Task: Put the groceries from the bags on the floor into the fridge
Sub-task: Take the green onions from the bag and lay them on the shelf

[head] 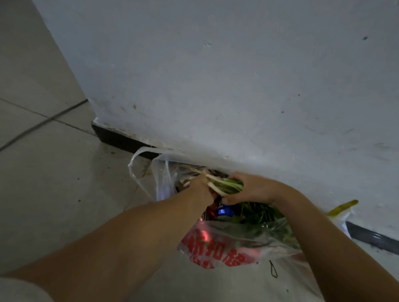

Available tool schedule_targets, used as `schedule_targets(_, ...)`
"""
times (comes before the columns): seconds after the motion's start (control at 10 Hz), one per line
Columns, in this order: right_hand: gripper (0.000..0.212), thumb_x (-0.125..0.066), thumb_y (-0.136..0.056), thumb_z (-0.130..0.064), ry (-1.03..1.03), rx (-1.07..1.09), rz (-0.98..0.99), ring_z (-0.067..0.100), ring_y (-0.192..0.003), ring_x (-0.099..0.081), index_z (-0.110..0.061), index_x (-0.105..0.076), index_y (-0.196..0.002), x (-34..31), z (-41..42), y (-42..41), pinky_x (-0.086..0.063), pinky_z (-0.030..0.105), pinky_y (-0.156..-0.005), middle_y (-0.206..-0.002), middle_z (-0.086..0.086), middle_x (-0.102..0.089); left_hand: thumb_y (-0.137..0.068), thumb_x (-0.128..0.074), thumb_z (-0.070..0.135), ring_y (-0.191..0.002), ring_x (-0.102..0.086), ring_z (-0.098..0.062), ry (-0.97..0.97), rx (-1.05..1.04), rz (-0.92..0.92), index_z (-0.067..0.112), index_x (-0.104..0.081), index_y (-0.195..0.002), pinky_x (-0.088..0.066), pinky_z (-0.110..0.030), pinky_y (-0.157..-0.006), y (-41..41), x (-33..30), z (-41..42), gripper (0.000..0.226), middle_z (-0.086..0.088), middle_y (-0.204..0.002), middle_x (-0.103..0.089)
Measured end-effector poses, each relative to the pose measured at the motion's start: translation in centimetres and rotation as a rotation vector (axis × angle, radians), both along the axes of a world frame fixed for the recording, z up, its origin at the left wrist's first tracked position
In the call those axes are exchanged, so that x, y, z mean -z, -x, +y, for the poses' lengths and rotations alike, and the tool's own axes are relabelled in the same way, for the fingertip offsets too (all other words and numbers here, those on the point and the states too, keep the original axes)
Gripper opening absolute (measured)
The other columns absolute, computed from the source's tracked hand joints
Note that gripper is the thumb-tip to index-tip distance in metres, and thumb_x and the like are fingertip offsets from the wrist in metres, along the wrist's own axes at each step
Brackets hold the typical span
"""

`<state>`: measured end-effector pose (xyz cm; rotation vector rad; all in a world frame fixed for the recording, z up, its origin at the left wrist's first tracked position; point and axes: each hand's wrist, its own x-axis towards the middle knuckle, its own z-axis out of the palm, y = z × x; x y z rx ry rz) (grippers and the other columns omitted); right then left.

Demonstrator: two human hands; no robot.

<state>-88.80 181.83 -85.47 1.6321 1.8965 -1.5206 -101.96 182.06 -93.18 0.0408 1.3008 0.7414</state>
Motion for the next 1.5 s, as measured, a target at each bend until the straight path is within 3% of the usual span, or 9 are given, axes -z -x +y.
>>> schedule_targets(0.1,0.015,-0.062,-0.087,-0.020,-0.130,-0.031,-0.105,0.006,-0.067,-0.050,-0.029,-0.052,-0.080,0.1,0.4,-0.4,-0.036,0.019,-0.057,-0.078,-0.007,-0.053,-0.101,-0.036,0.008,-0.075,-0.057,-0.022,-0.013,-0.022,-0.023,0.000,-0.053,-0.085,-0.052,-0.015,-0.056,-0.5,-0.4,0.0,0.024,-0.007,-0.074,-0.046)
schedule_targets(0.3,0.026,-0.060,-0.088,-0.021,-0.048,0.359,-0.016,0.014,-0.057,-0.055,-0.015,-0.058,-0.063,-2.9,-1.9,0.3,-0.041,0.024,-0.058,-0.060,-0.001,-0.059,-0.100,-0.036,0.008,-0.027,-0.046,-0.004,0.109,-0.230,-0.023,0.012,-0.041,-0.066,-0.039,-0.015,-0.031,1.0,-3.6,-3.2,0.035,-0.002,-0.054,-0.048)
schedule_targets(0.4,0.008,-0.064,-0.088,-0.024,0.094,0.470,0.122,0.011,-0.067,-0.058,-0.021,-0.062,-0.081,-7.1,-5.7,0.4,-0.043,0.020,-0.059,-0.072,-0.003,-0.062,-0.100,-0.038,0.018,-0.022,-0.036,-0.006,0.150,-0.205,0.040,0.015,-0.038,-0.054,-0.028,-0.011,-0.026,3.6,-9.4,-6.2,0.046,0.005,-0.032,-0.040)
schedule_targets(0.8,0.014,-0.057,-0.094,-0.021,0.200,0.983,0.277,0.006,-0.042,-0.043,-0.010,-0.055,-0.086,-33.3,-15.0,-2.6,-0.038,0.015,-0.039,-0.062,0.002,-0.049,-0.095,-0.049,0.024,-0.034,-0.028,-0.007,0.031,0.377,0.487,0.016,-0.044,-0.066,-0.025,-0.019,-0.034,7.9,-39.1,-10.3,0.030,0.000,-0.053,-0.035)
schedule_targets(0.9,0.018,-0.058,-0.094,-0.024,0.121,1.025,0.236,0.006,-0.044,-0.045,-0.007,-0.057,-0.097,-40.2,-17.8,-2.5,-0.040,0.015,-0.041,-0.066,0.003,-0.050,-0.094,-0.048,0.021,-0.027,-0.031,-0.004,-0.078,0.500,0.484,0.006,-0.057,-0.111,-0.025,-0.016,-0.031,6.5,-46.8,-11.1,0.025,0.001,-0.054,-0.037)
schedule_targets(1.0,0.018,-0.059,-0.093,-0.024,0.043,1.132,0.154,0.009,-0.052,-0.046,-0.007,-0.060,-0.100,-46.5,-21.3,-1.8,-0.042,0.017,-0.046,-0.069,0.002,-0.052,-0.094,-0.048,0.022,-0.031,-0.034,-0.006,-0.171,0.644,0.478,0.004,-0.059,-0.114,-0.028,-0.018,-0.033,5.3,-52.5,-12.0,0.029,0.002,-0.054,-0.040)
schedule_targets(1.1,0.018,-0.059,-0.092,-0.029,-0.071,1.225,0.073,0.012,-0.057,-0.047,-0.012,-0.058,-0.089,-52.0,-25.8,-0.4,-0.043,0.018,-0.052,-0.068,0.002,-0.051,-0.092,-0.047,0.022,-0.041,-0.031,-0.011,-0.290,0.804,0.461,0.010,-0.053,-0.086,-0.026,-0.023,-0.039,3.6,-57.9,-13.3,0.015,0.000,-0.055,-0.039)
schedule_targets(1.3,0.022,-0.057,-0.093,-0.027,-0.211,1.512,-0.001,0.016,-0.062,-0.050,-0.006,-0.060,-0.094,-60.0,-38.3,2.1,-0.048,0.031,-0.067,-0.071,0.006,-0.052,-0.092,-0.048,0.019,-0.043,-0.033,-0.014,-0.552,1.164,0.367,-0.008,-0.056,-0.112,-0.026,-0.020,-0.040,-1.4,-66.4,-20.7,0.035,-0.002,-0.055,-0.040)
schedule_targets(1.5,0.017,-0.056,-0.093,-0.031,-0.274,1.883,-0.169,0.014,-0.062,-0.049,-0.015,-0.059,-0.091,-64.6,-56.5,4.2,-0.046,0.028,-0.063,-0.071,0.003,-0.053,-0.095,-0.045,0.019,-0.043,-0.029,-0.011,-0.709,1.606,0.119,0.017,-0.042,-0.069,-0.024,-0.021,-0.039,-7.0,-71.8,-35.6,0.026,0.000,-0.055,-0.035)
